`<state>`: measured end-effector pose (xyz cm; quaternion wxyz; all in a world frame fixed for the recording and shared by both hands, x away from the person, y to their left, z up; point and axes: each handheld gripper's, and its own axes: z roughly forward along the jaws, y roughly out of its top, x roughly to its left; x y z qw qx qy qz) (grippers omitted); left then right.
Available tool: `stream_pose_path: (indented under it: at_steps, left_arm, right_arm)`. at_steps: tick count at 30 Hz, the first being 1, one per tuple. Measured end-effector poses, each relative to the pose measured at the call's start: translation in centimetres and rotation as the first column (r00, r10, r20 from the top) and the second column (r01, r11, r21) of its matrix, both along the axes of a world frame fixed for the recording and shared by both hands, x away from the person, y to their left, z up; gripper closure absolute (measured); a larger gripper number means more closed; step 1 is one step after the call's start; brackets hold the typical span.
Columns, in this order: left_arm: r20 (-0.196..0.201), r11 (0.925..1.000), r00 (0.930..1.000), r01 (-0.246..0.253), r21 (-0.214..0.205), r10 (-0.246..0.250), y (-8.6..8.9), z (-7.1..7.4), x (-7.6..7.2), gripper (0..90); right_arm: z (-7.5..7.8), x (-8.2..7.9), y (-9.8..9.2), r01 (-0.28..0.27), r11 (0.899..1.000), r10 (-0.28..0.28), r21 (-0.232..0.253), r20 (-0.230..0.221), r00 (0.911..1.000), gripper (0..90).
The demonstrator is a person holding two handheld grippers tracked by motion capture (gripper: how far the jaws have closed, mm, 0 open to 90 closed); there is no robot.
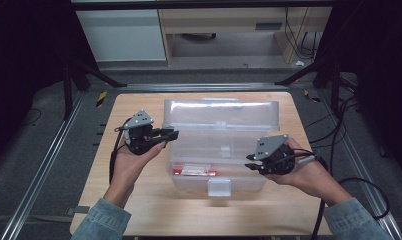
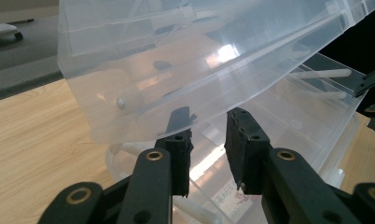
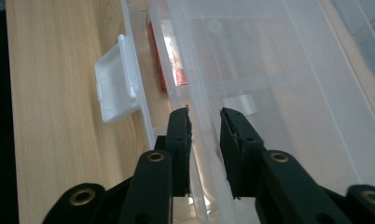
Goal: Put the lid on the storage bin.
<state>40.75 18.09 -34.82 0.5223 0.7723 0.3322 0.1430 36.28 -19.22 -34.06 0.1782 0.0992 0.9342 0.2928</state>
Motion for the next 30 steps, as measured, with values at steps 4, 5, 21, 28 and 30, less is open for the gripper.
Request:
stream_pose_path:
  at_steps: [4,5,21,28,30]
  left_arm:
    - [-0.002,1.0000,1.0000,0.000,-0.001,0.000,0.0,-0.2,-0.2,69.0]
    - [-0.003,1.0000,1.0000,0.000,-0.002,0.000,0.0,-0.2,-0.3,68.5]
    - [-0.009,0.9999,0.9999,0.014,0.008,-0.014,0.3,-0.9,-1.2,67.9]
    - [-0.026,0.9998,0.9995,0.018,0.008,-0.018,0.4,-1.6,-1.5,67.9]
    - [-0.027,0.9997,0.9994,0.021,0.011,-0.020,0.5,-1.8,-1.6,67.9]
  right_arm:
    - [0.4,-0.6,-1.0,0.051,0.997,-0.052,0.058,0.014,0.9986,66.3]
    - [0.6,-0.8,-1.6,0.077,0.993,-0.079,0.087,0.016,0.9968,65.1]
    - [0.5,-0.5,-5.7,0.270,0.944,-0.278,0.191,0.016,0.9605,71.9]
    - [0.1,-0.1,-7.0,0.357,0.900,-0.367,0.252,-0.006,0.9302,71.7]
    - [0.0,-0.1,-7.0,0.360,0.898,-0.371,0.254,-0.007,0.9286,71.4]
